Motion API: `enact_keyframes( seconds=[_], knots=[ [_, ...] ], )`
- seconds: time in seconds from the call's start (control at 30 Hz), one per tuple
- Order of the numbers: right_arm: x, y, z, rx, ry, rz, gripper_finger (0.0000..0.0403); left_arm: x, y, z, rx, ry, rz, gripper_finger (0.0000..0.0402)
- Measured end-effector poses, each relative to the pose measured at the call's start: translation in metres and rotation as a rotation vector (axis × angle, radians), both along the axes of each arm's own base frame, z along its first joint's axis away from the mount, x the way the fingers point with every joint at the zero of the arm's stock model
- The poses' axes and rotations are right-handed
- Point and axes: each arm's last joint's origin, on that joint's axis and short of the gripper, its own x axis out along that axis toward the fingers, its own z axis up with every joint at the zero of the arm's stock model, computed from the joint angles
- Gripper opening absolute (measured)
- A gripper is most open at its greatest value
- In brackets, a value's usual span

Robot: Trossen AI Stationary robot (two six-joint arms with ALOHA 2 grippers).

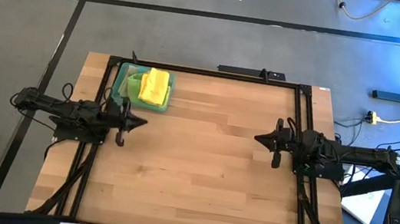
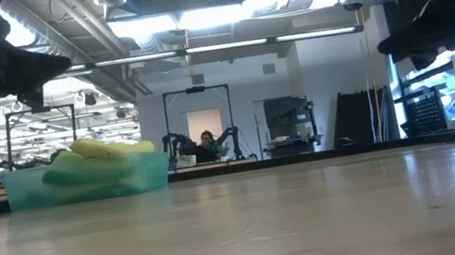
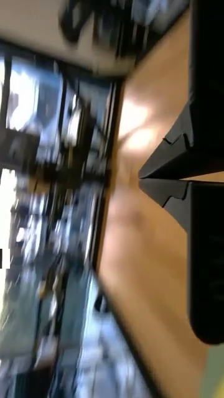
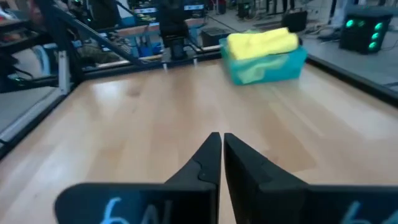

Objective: Fold microfiber towels
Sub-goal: Return to Home Position

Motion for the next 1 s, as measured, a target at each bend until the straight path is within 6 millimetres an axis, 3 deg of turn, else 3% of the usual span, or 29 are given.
enact_keyframes(
  seconds=[0.13, 1.0],
  knots=[
    [0.0000, -0.0001, 0.0001, -0.007, 0.000, -0.002, 0.0023, 0.0003, -0.0033, -0.0013, -0.035, 0.010, -0.115, 0.0000],
    [-0.0001, -0.0001, -0.0004, -0.011, 0.007, -0.003, 0.0023, 0.0003, -0.0025, -0.0001, -0.040, -0.003, -0.088, 0.0000]
  ],
)
